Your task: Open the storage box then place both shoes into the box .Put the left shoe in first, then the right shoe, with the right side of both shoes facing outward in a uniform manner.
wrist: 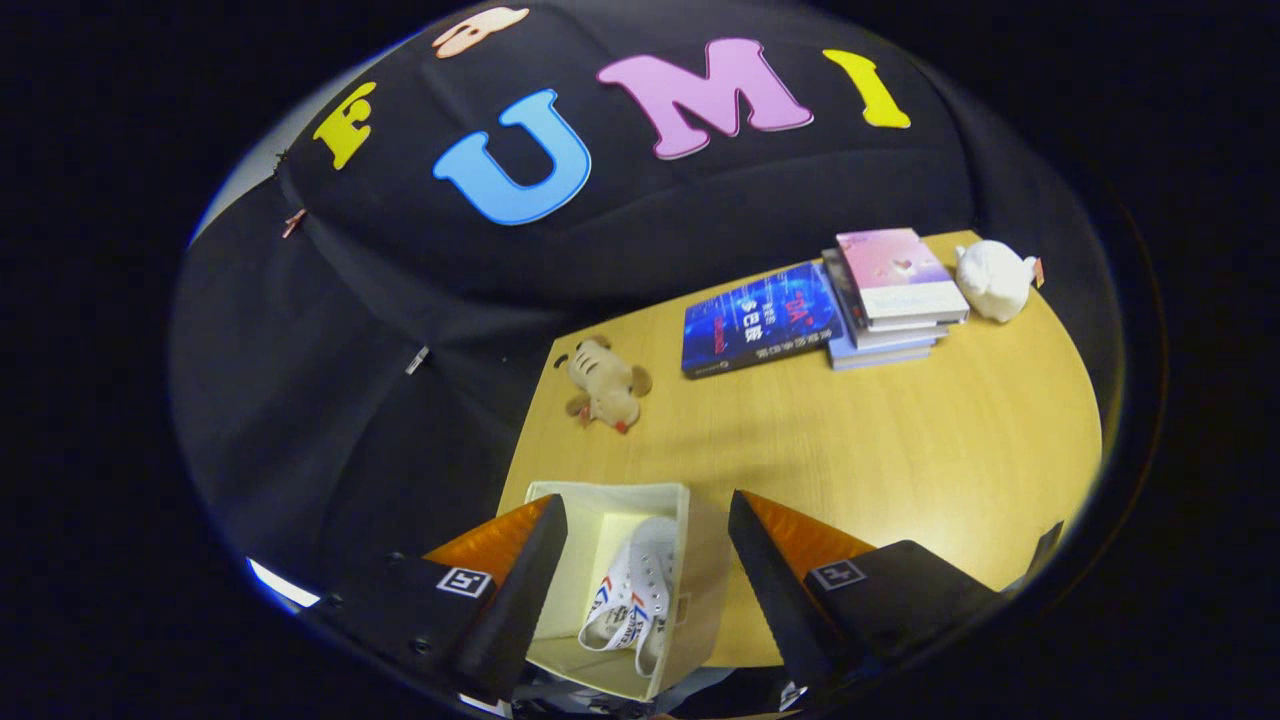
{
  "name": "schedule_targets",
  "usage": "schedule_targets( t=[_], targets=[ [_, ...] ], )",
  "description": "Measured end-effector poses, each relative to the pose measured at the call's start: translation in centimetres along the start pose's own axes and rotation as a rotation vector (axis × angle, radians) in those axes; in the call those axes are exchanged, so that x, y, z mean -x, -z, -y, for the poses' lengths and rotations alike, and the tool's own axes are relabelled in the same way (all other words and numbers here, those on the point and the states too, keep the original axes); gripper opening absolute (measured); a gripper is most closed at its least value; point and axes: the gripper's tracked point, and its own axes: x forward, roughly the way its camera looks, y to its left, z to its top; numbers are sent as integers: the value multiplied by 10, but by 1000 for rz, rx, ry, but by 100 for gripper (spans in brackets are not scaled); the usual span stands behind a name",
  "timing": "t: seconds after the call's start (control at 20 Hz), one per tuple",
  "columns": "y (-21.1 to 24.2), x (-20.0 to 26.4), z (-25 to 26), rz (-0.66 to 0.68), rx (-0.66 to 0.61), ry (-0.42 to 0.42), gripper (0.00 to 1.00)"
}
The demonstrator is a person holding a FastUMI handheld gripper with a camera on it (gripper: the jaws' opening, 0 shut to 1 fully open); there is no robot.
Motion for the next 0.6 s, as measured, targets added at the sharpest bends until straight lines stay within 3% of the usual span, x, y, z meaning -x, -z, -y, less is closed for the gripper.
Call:
schedule_targets(
  t=[0.25,0.6],
  targets=[
    [-56,29,59,172,99,122,99],
    [-122,107,138,386,249,247,99]
  ],
)
